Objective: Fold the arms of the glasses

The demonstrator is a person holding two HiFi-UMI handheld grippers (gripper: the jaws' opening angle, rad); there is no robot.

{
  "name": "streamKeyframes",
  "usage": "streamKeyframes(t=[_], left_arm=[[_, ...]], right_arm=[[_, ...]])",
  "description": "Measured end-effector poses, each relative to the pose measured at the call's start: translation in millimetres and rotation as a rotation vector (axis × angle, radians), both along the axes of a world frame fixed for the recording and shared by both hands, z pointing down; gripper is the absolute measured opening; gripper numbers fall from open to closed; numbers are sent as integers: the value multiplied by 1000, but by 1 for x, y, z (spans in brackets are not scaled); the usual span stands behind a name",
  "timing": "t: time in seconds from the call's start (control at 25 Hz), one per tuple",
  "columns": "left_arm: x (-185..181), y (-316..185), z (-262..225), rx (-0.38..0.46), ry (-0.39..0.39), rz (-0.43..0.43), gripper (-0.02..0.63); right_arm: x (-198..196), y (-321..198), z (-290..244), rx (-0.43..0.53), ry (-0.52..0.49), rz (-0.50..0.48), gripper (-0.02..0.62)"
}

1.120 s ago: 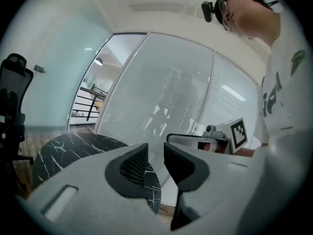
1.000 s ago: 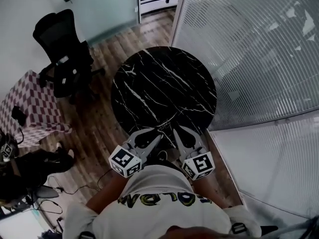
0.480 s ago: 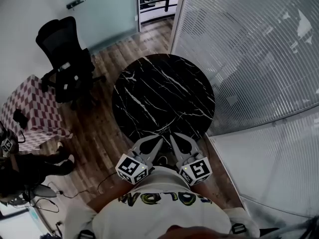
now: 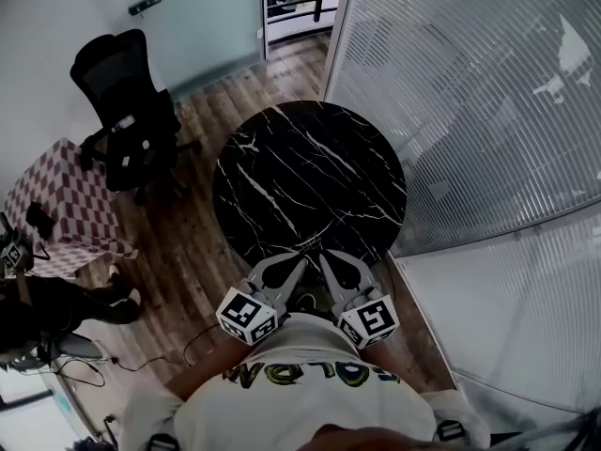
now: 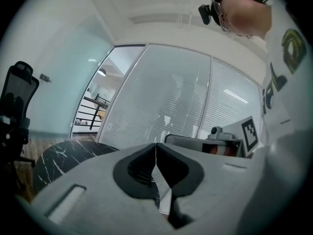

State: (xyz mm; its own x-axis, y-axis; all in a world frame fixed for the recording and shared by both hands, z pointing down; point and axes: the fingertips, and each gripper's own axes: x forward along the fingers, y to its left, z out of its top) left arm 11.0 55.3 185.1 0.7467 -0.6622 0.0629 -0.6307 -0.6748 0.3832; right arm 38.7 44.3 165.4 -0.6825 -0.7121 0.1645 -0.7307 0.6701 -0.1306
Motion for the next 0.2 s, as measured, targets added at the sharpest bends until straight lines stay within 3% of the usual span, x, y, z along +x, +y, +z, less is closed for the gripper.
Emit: streamKeyframes(t=[0.2], left_arm=[[1,-3,-1,12,-10,-1,6]], right_arm=[[1,-3,2,-3,-14,0,3]])
